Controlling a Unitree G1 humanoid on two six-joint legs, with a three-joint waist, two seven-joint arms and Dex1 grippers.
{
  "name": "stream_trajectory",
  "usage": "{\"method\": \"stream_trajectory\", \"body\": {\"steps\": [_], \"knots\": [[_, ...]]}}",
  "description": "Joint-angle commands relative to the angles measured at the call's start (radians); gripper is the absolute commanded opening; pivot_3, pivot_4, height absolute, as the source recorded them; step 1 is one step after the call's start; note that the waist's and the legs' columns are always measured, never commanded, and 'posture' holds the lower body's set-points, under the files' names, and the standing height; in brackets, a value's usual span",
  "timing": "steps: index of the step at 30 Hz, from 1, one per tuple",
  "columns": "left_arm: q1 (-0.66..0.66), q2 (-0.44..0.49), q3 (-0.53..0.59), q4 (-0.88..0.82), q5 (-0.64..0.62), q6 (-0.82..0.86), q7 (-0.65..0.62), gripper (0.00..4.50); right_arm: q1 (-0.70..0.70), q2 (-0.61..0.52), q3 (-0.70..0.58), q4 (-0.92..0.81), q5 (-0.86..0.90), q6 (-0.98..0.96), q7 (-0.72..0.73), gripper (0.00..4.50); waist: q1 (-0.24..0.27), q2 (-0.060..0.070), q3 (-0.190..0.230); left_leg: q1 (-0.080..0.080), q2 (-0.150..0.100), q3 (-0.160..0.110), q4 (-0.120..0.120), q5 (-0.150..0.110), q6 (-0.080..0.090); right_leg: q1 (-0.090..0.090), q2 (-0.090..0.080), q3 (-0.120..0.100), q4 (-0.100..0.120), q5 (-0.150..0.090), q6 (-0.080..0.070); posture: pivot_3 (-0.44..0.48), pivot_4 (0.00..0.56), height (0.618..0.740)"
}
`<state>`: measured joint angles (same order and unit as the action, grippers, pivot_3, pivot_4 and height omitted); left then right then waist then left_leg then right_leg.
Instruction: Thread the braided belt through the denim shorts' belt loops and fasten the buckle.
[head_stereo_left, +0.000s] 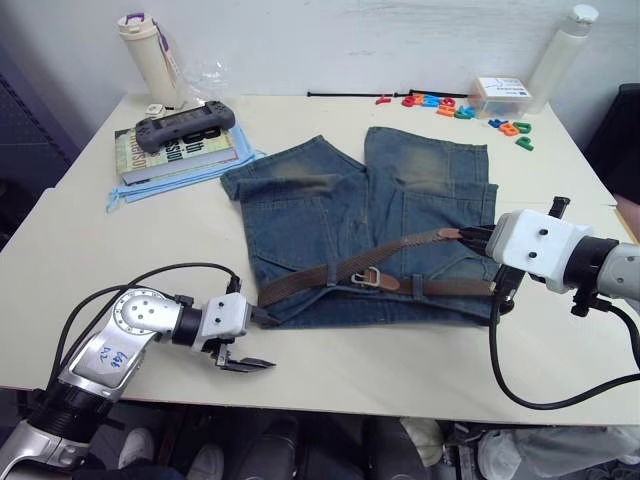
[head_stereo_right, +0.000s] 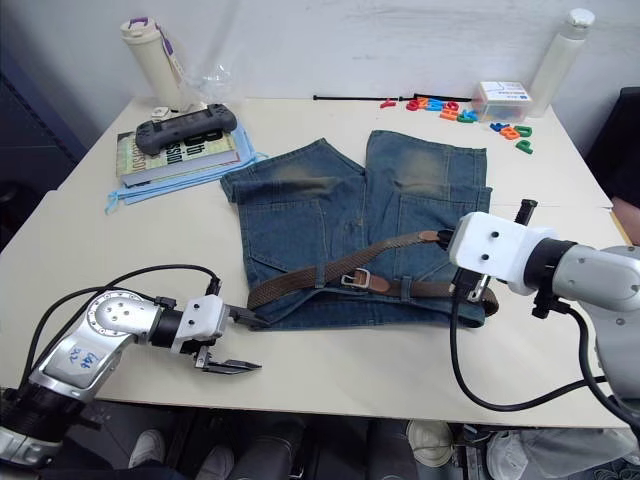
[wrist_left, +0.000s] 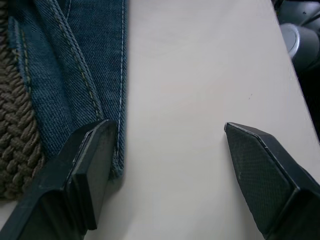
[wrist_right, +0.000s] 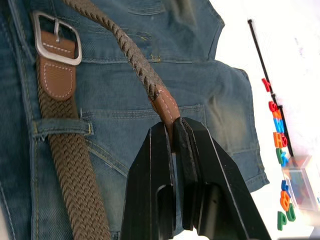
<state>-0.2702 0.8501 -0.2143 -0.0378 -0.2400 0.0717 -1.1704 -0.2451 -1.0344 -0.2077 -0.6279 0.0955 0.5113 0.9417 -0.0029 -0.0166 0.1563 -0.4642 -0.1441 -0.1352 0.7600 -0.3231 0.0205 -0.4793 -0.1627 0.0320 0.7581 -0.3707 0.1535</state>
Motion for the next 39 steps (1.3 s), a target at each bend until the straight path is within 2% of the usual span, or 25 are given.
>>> {"method": "stream_trajectory", "body": {"steps": [1, 6, 12, 16, 19, 26, 29, 33, 35, 39], "knots": [[0.012, 0.031, 0.004, 0.117, 0.080, 0.018, 0.011, 3.83, -0.030, -0.002, -0.003, -0.064, 0.043, 0.021, -0.006, 0.00, 0.000, 0.000, 0.000, 0.002, 0.001, 0.001, -0.001, 0.000, 0.000, 0.001, -0.001, 0.000, 0.000, 0.000, 0.000, 0.000, 0.150, 0.655], [0.011, 0.022, 0.071, 0.039, -0.008, 0.043, 0.004, 3.83, -0.046, 0.056, 0.135, -0.176, 0.079, 0.113, -0.047, 0.00, -0.001, 0.000, 0.000, 0.004, 0.002, 0.001, -0.005, 0.001, -0.001, 0.000, 0.000, 0.000, -0.001, 0.000, 0.000, 0.000, 0.150, 0.655], [0.091, 0.081, 0.103, 0.032, 0.033, -0.048, -0.025, 3.83, -0.056, 0.069, 0.272, -0.191, 0.015, 0.146, -0.101, 0.00, -0.001, -0.001, 0.001, 0.003, 0.002, 0.001, -0.006, 0.001, -0.002, 0.000, 0.001, 0.000, -0.004, 0.000, 0.000, 0.000, 0.150, 0.655], [0.110, 0.110, 0.125, 0.108, 0.095, -0.161, 0.004, 3.83, -0.084, 0.051, 0.288, -0.114, -0.091, 0.105, -0.169, 0.00, 0.003, -0.001, 0.001, 0.003, 0.002, 0.001, -0.008, 0.001, -0.002, 0.000, 0.000, 0.000, -0.006, 0.000, 0.000, 0.000, 0.150, 0.655], [0.122, 0.100, 0.144, 0.117, 0.096, -0.186, 0.034, 3.83, -0.109, 0.057, 0.287, -0.065, -0.148, 0.067, -0.207, 0.00, 0.004, -0.001, 0.001, 0.003, 0.002, 0.001, -0.008, 0.000, -0.001, 0.001, 0.000, -0.001, -0.006, 0.000, 0.000, 0.000, 0.150, 0.655], [0.220, 0.061, 0.223, -0.037, -0.008, -0.135, 0.072, 3.83, -0.146, 0.113, 0.301, -0.059, -0.176, 0.036, -0.230, 0.00, 0.004, 0.000, 0.002, 0.003, 0.002, 0.001, -0.009, 0.000, -0.001, 0.000, 0.001, -0.001, -0.006, 0.000, 0.000, 0.000, 0.150, 0.655], [0.259, 0.055, 0.283, -0.134, -0.093, -0.078, 0.078, 3.83, -0.139, 0.119, 0.304, -0.064, -0.176, 0.029, -0.225, 0.00, 0.004, -0.002, 0.003, 0.001, 0.002, 0.001, -0.008, 0.000, -0.001, -0.001, 0.001, -0.001, -0.006, 0.000, 0.000, 0.000, 0.150, 0.655], [0.262, 0.059, 0.420, -0.317, -0.380, 0.194, 0.135, 3.83, -0.143, 0.145, 0.308, -0.082, -0.162, 0.011, -0.223, 0.00, 0.004, -0.006, 0.008, -0.001, 0.001, -0.001, -0.008, 0.002, -0.003, -0.002, 0.001, -0.001, -0.007, 0.000, 0.000, 0.000, 0.150, 0.655], [0.234, 0.061, 0.460, -0.368, -0.469, 0.301, 0.183, 3.83, -0.146, 0.154, 0.312, -0.080, -0.171, -0.014, -0.225, 0.00, 0.004, -0.006, 0.008, -0.001, 0.001, -0.001, -0.008, 0.002, -0.005, -0.002, 0.001, -0.002, -0.007, 0.001, 0.000, 0.000, 0.150, 0.655], [0.148, -0.026, 0.437, -0.451, -0.453, 0.365, 0.360, 3.83, -0.169, 0.166, 0.361, -0.076, -0.233, -0.081, -0.238, 0.00, 0.004, -0.006, 0.008, 0.000, 0.001, 0.000, -0.008, 0.003, -0.005, -0.001, 0.001, -0.002, -0.008, 0.001, 0.001, 0.000, 0.150, 0.655]]}}
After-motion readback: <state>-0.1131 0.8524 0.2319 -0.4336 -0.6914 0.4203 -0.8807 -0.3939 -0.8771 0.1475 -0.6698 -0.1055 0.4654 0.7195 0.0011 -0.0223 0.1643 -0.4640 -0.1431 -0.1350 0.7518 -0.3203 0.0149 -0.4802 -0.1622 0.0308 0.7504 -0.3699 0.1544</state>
